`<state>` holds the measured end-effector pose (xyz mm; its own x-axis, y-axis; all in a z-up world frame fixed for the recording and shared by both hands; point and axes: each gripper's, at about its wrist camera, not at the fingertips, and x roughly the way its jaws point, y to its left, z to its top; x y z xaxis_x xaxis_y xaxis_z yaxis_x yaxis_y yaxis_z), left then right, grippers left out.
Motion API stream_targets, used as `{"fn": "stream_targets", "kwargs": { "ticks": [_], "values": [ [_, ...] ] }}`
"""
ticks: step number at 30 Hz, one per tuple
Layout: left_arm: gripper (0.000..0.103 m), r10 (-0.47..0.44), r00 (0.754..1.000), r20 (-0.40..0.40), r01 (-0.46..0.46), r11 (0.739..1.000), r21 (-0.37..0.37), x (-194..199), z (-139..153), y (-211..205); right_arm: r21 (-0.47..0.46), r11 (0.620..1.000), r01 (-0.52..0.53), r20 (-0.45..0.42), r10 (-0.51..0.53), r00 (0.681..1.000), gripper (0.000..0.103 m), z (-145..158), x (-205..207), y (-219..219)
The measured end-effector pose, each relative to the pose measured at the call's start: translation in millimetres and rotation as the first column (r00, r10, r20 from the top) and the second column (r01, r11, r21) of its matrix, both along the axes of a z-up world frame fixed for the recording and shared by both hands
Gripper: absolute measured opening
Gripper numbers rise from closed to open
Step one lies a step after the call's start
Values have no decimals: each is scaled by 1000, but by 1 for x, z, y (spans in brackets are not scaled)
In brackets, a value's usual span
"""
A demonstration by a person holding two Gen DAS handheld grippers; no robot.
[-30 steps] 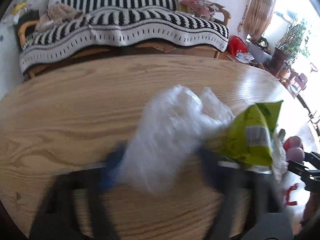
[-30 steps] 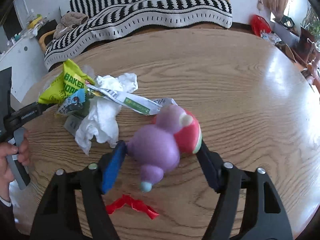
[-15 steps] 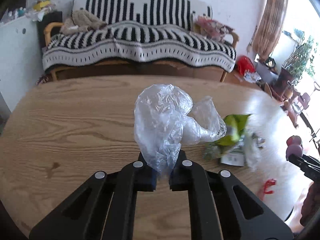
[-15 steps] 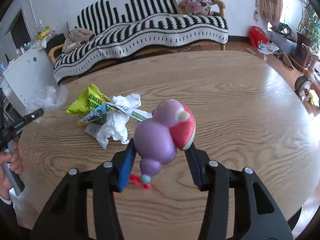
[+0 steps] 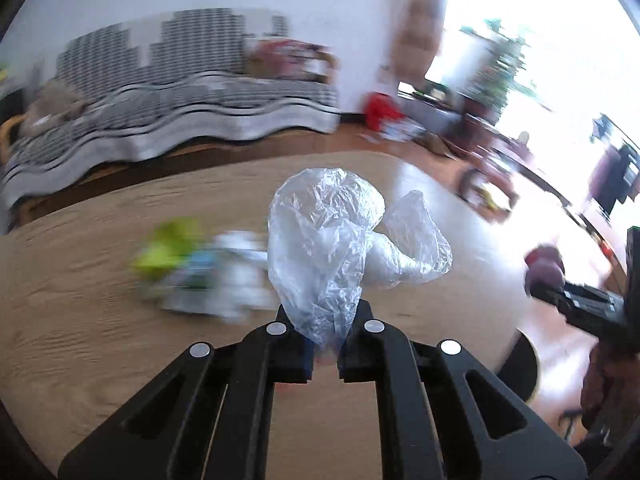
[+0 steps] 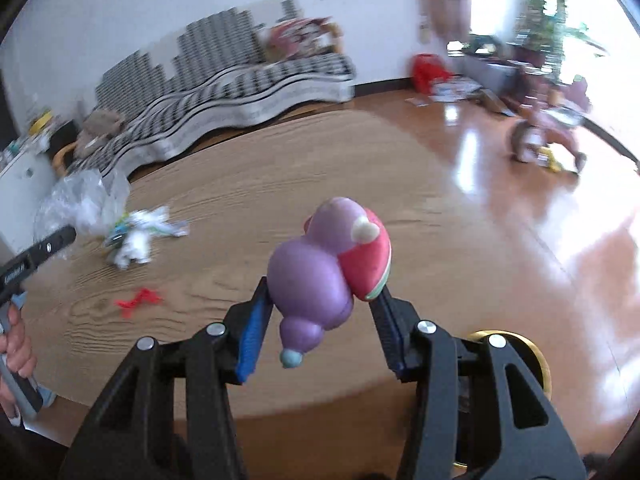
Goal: Collect trash
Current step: 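Carry the toy and plastic bag to the bin and open both grippers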
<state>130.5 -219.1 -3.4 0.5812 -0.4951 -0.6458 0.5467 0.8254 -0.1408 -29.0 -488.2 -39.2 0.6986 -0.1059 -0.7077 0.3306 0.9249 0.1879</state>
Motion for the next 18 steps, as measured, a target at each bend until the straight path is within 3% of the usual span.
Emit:
{"fn": "stream_targets", "kwargs": {
  "ticks": [4,7,14,18],
  "values": [
    [7,-158,987,-21,158,987,14,-39,-18,-79,15,992,128,-12,-128,992,49,-11,-61,-67],
    [7,-291,956,-44,293,954,57,-77,-45,-142,37,979,202,-47,-200,979,49,-25,-92,-104],
    [7,-421,896,-139,433,899,71,-127,-100,-230,52,957,286,-136,-277,951,49,-62,-134,-157],
    [7,-450,877,-169,468,879,87,-141,-119,-256,68,950,304,-177,-288,941,50,-76,-135,-167]
  ]
}}
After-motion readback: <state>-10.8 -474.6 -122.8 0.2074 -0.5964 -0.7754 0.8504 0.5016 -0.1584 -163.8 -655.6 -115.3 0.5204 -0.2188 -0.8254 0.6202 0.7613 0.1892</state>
